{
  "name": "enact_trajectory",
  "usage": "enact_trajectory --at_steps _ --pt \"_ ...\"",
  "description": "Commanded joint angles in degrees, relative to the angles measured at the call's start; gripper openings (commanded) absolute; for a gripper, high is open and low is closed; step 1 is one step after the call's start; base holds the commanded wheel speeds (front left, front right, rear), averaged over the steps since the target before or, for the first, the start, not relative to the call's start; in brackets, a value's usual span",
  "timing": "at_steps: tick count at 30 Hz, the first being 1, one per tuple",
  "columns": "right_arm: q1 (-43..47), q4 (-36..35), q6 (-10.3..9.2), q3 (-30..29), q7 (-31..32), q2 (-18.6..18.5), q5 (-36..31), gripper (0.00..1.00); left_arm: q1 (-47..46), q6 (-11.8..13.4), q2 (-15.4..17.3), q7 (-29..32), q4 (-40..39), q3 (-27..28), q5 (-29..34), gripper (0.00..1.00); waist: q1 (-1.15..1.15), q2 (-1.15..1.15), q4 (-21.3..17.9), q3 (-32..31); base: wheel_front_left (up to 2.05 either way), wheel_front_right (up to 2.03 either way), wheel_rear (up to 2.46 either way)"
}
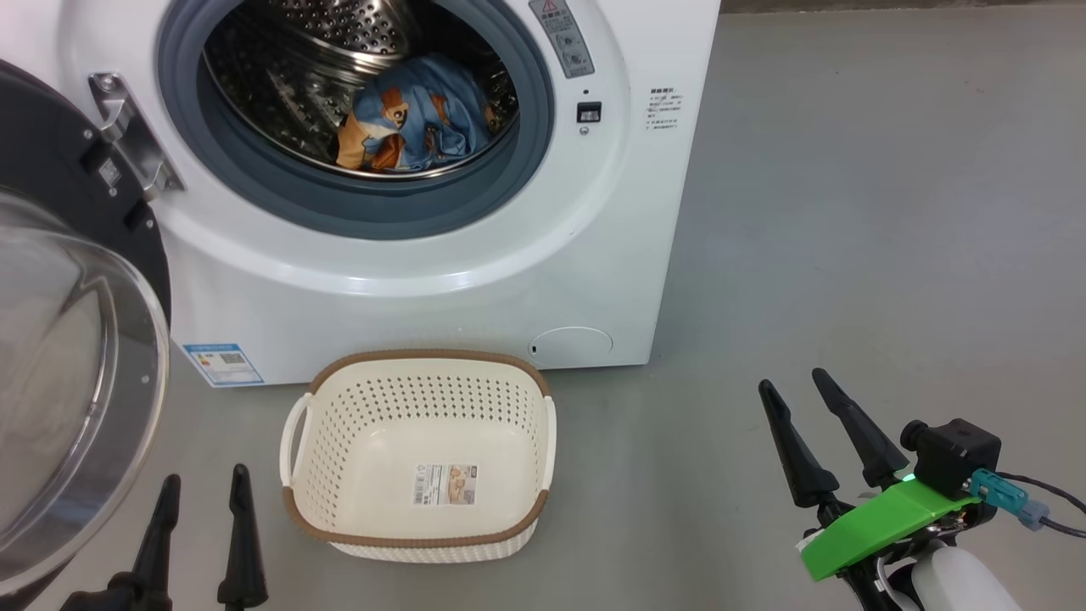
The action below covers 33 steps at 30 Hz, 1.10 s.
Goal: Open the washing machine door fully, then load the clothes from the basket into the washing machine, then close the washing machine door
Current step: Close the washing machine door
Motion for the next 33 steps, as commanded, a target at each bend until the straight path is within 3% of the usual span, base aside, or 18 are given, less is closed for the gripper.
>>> enact_trajectory --at_steps 1,33 --pt "-0.46 -1.25 0.09 1.11 -0.68 -0.32 -0.17 1.00 -1.73 -0.09 0.68 -0.47 -1.27 1.97 0.57 1.00 0.00 0.00 0.03 -0.08 -0.57 0.57 0.00" --pt "-0.50 -0.98 0.09 1.60 -0.68 -0.38 0.04 1.00 -2.01 -0.59 0.68 -0.47 -0.29 2.23 1.25 1.00 0.00 0.00 0.30 -0.46 -0.03 0.03 0.00"
